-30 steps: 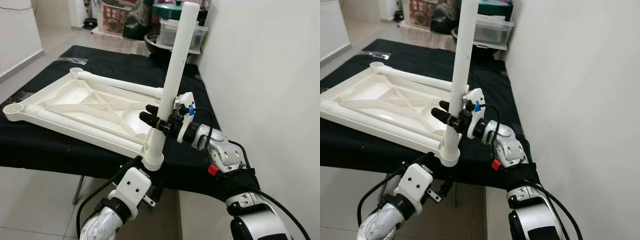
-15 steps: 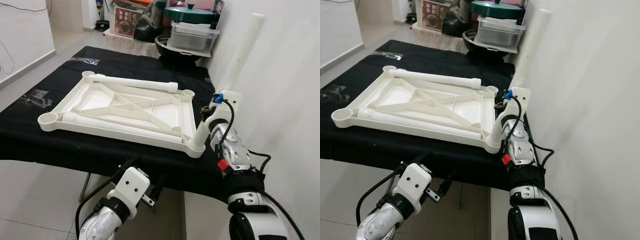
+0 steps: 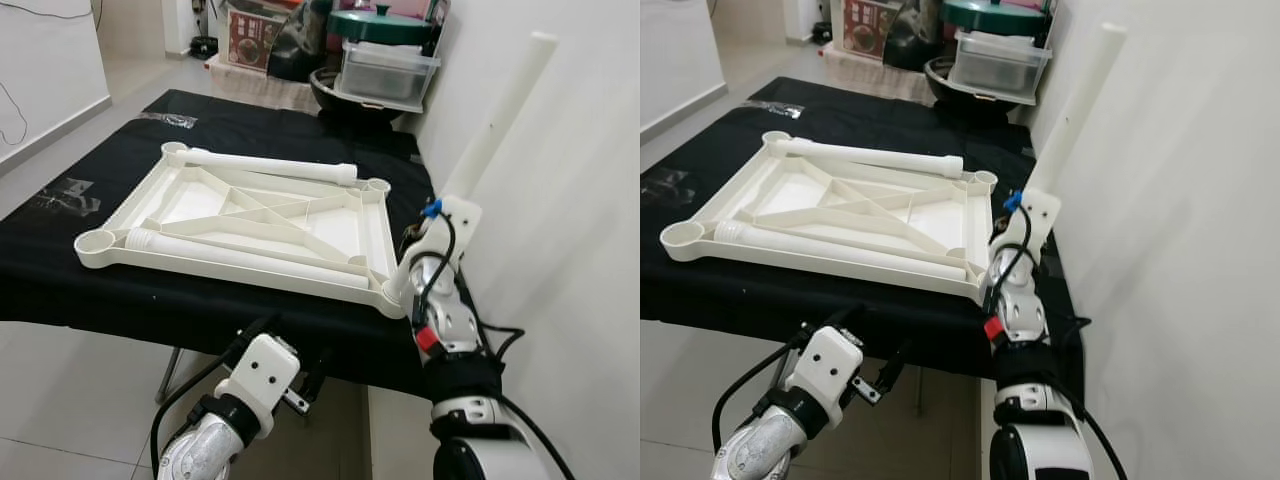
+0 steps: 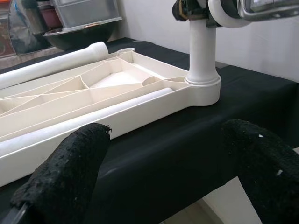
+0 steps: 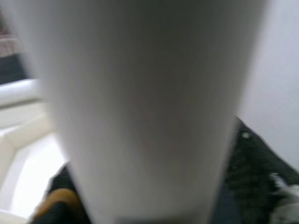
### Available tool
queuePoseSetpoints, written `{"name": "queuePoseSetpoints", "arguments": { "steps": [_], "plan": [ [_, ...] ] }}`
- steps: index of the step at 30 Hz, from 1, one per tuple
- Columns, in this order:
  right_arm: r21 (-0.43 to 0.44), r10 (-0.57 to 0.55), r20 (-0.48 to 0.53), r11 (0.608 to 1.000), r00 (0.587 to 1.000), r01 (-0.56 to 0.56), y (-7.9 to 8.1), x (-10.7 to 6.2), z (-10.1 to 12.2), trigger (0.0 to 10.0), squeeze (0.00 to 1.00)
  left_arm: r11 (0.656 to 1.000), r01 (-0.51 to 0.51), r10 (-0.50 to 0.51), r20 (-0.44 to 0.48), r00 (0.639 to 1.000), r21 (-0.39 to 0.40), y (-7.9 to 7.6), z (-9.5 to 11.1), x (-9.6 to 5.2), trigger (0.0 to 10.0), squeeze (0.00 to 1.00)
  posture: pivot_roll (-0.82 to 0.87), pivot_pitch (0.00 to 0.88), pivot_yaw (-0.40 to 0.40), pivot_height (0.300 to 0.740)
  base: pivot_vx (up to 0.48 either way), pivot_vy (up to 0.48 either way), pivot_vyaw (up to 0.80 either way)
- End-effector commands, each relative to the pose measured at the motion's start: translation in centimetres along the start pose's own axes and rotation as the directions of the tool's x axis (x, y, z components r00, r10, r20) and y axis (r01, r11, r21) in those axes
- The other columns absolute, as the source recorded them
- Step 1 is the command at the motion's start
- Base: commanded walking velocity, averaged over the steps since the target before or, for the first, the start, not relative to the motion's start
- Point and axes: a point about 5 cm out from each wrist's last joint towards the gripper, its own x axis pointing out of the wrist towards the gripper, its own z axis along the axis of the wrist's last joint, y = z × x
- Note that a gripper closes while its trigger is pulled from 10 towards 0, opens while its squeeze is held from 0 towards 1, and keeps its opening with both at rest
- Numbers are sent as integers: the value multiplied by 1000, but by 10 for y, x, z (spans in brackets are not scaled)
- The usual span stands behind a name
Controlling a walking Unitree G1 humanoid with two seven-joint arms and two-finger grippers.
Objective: Building children table
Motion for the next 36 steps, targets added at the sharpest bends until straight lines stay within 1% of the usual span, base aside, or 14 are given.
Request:
{"name": "queuePoseSetpoints", "arguments": {
  "steps": [1,5,6,11,15,16,17,21,23,24,27,28,30,36],
  "plan": [
    [1,-7,7,1000,1000,7,-2,0,3,10000,1000,1000,10,-10,-11,1000,3,-1,-3,0,10000,0,96,22,-160,740,0,0,0],
    [5,4,1,1000,1000,-4,-2,-3,1,10000,992,1000,10,-10,-12,1000,1,-1,-3,0,10000,0,97,20,-162,740,0,0,0],
    [6,24,4,1000,1000,-24,-1,-5,1,10000,0,1000,10,-10,-13,1000,0,-1,-3,0,10000,0,97,21,-160,740,0,0,0],
    [-4,145,34,989,989,-145,-3,-23,-6,10000,0,1000,11,-11,-19,1000,-2,0,-5,0,10000,0,94,18,-157,740,0,0,0],
    [8,234,18,972,972,-234,-5,-38,-11,10000,0,1000,10,-10,-22,1000,-6,1,-6,0,10000,0,90,15,-153,740,0,0,0],
    [8,234,18,972,972,-234,-5,-38,-11,10000,0,1000,10,-10,-22,1000,-6,1,-6,0,10000,0,90,15,-153,740,0,0,0],
    [-11,264,9,964,964,-264,-9,-47,-15,10000,0,1000,9,-9,-25,1000,-7,2,-7,0,10000,0,89,17,-152,740,0,0,0],
    [-17,277,4,961,961,-277,-11,-51,-17,10000,0,1000,9,-9,-27,1000,-7,2,-8,0,10000,0,86,16,-150,740,0,0,0],
    [-68,309,-7,949,951,-309,-21,-61,-25,10000,0,1000,0,-1,-37,999,-15,4,-10,0,10000,0,86,11,-147,740,0,0,0],
    [-68,309,-7,949,951,-309,-21,-61,-25,10000,0,1000,0,-1,-37,999,-15,4,-10,0,10000,0,86,11,-147,740,0,0,0],
    [-169,418,-28,893,908,-416,-35,-79,-44,10000,0,997,-52,47,-84,995,-62,12,-16,-1,10000,0,91,3,-137,740,0,0,0],
    [-169,418,-28,893,908,-416,-35,-79,-44,10000,0,997,-52,47,-84,995,-62,12,-16,-1,10000,0,91,3,-137,740,0,0,0],
    [-189,440,-54,877,896,-442,-41,-90,-54,10000,0,993,-99,90,-118,989,-72,19,-22,-3,10000,0,87,0,-129,740,0,0,0],
    [-161,435,-71,883,897,-441,-41,-100,-56,10000,0,983,-149,132,-149,980,-106,25,-27,-2,10000,0,85,0,-113,740,0,0,0]
  ]
}}
